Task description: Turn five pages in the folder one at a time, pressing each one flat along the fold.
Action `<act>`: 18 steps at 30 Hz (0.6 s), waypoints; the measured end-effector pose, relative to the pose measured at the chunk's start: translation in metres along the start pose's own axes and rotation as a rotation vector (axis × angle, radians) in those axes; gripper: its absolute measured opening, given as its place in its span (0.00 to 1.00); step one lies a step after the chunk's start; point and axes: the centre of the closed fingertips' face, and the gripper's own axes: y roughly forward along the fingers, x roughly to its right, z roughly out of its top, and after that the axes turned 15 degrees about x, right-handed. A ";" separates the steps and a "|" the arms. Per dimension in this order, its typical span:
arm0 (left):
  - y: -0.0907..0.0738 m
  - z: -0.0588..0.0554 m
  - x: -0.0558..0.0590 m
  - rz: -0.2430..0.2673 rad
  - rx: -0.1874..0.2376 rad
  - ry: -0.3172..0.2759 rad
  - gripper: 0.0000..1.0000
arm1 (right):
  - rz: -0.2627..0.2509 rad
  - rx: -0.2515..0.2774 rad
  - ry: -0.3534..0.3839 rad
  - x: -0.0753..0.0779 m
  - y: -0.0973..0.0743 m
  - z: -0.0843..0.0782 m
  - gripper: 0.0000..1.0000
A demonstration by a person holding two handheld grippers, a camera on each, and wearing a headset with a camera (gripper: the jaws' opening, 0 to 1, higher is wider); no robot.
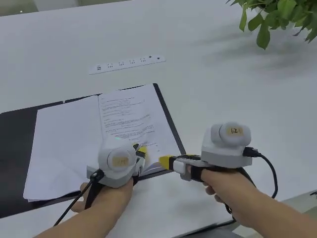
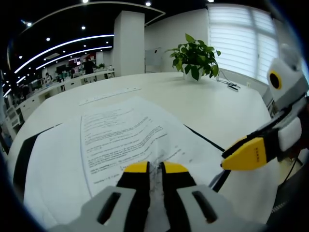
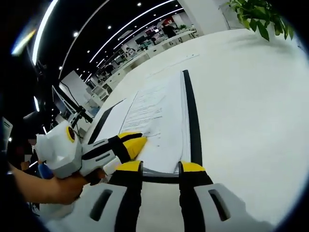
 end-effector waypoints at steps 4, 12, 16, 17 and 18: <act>0.000 0.000 0.000 -0.001 -0.001 -0.002 0.08 | -0.062 -0.022 0.269 0.001 -0.003 -0.003 0.20; 0.000 0.000 0.001 -0.005 -0.002 -0.005 0.08 | -0.110 -0.007 0.236 0.012 -0.002 -0.006 0.06; 0.000 0.000 0.001 -0.002 -0.005 -0.014 0.08 | -0.147 -0.001 0.353 0.016 -0.002 -0.007 0.01; 0.000 0.000 0.001 -0.001 -0.006 -0.017 0.08 | -0.153 0.001 0.355 0.018 -0.002 -0.007 0.00; 0.000 0.000 0.001 -0.001 -0.008 -0.019 0.08 | -0.153 0.001 0.385 0.017 -0.002 -0.007 0.00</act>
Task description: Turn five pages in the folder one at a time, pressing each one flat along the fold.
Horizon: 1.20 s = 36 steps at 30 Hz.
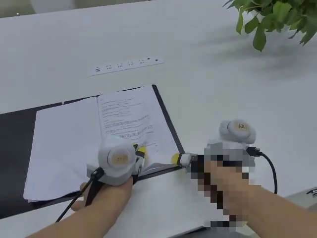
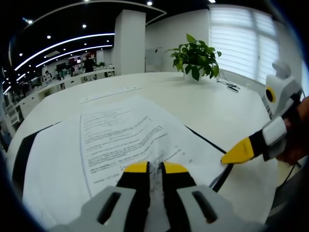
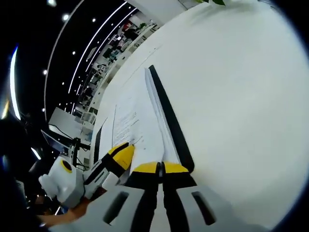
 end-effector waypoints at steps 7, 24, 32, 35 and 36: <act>-0.001 0.002 0.000 -0.031 -0.037 -0.030 0.09 | -0.001 0.041 0.039 -0.005 -0.004 0.002 0.00; -0.090 0.028 -0.045 -0.034 0.002 -0.027 0.29 | 0.127 0.141 0.005 -0.074 -0.021 0.015 0.00; -0.128 0.042 -0.085 0.025 0.051 -0.066 0.33 | 0.201 0.143 -0.095 -0.117 -0.025 0.002 0.00; -0.143 0.045 -0.101 0.052 0.065 -0.075 0.34 | 0.239 0.125 -0.164 -0.138 -0.025 -0.009 0.00; -0.146 0.046 -0.104 0.058 0.069 -0.071 0.34 | 0.246 0.123 -0.179 -0.143 -0.024 -0.011 0.00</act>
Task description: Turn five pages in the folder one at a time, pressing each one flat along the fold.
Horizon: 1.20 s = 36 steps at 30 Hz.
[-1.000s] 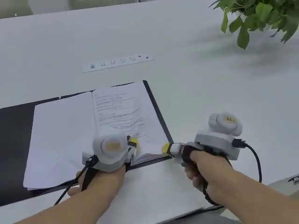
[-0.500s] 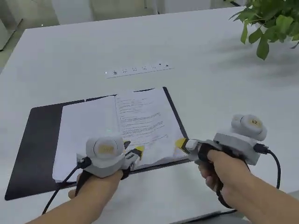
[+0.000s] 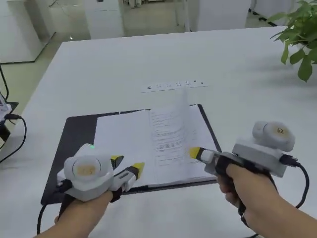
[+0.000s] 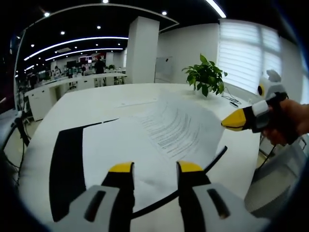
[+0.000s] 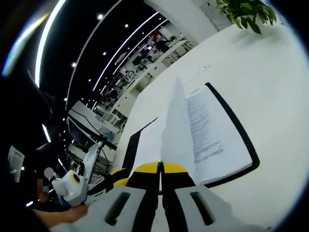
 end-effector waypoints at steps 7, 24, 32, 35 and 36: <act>-0.024 0.006 -0.029 0.050 0.022 -0.003 0.34 | 0.068 -0.048 -0.081 -0.039 0.016 -0.020 0.00; -0.065 0.012 -0.071 0.129 0.062 -0.022 0.34 | 0.184 -0.162 -0.159 -0.111 0.052 -0.070 0.00; -0.082 0.013 -0.086 0.154 0.075 -0.028 0.33 | 0.185 -0.242 -0.223 -0.123 0.068 -0.109 0.00; -0.087 0.012 -0.090 0.163 0.075 -0.034 0.33 | 0.170 -0.268 -0.236 -0.121 0.073 -0.122 0.00; -0.088 0.011 -0.091 0.164 0.075 -0.037 0.33 | 0.167 -0.279 -0.241 -0.121 0.074 -0.126 0.00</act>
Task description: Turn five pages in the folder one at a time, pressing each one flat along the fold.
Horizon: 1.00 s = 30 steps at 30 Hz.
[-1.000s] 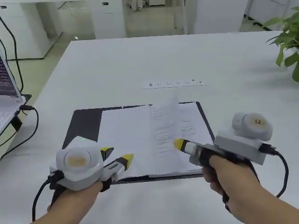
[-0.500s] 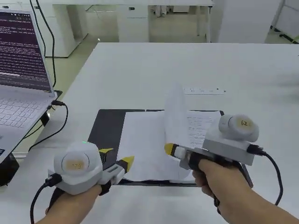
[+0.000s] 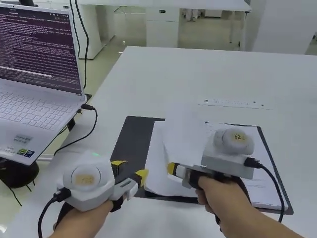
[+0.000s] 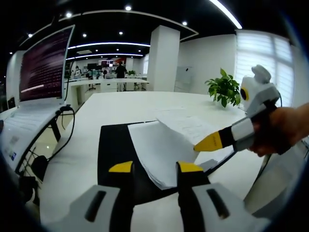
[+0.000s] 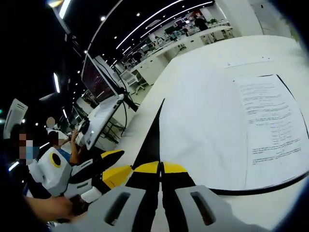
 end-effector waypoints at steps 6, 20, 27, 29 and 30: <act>-0.008 -0.008 -0.006 0.007 -0.016 -0.008 0.33 | -0.017 -0.052 -0.018 -0.001 0.018 -0.021 0.00; -0.014 -0.022 -0.009 0.008 -0.051 -0.025 0.32 | -0.020 -0.115 0.007 0.004 0.050 -0.062 0.00; -0.016 -0.024 -0.011 0.022 -0.055 -0.031 0.32 | -0.013 -0.108 -0.001 0.009 0.051 -0.073 0.00; -0.017 -0.026 -0.012 0.025 -0.057 -0.030 0.32 | -0.006 -0.107 0.005 0.008 0.050 -0.075 0.01; -0.017 -0.027 -0.012 0.027 -0.060 -0.029 0.32 | 0.005 -0.116 0.004 0.005 0.048 -0.078 0.00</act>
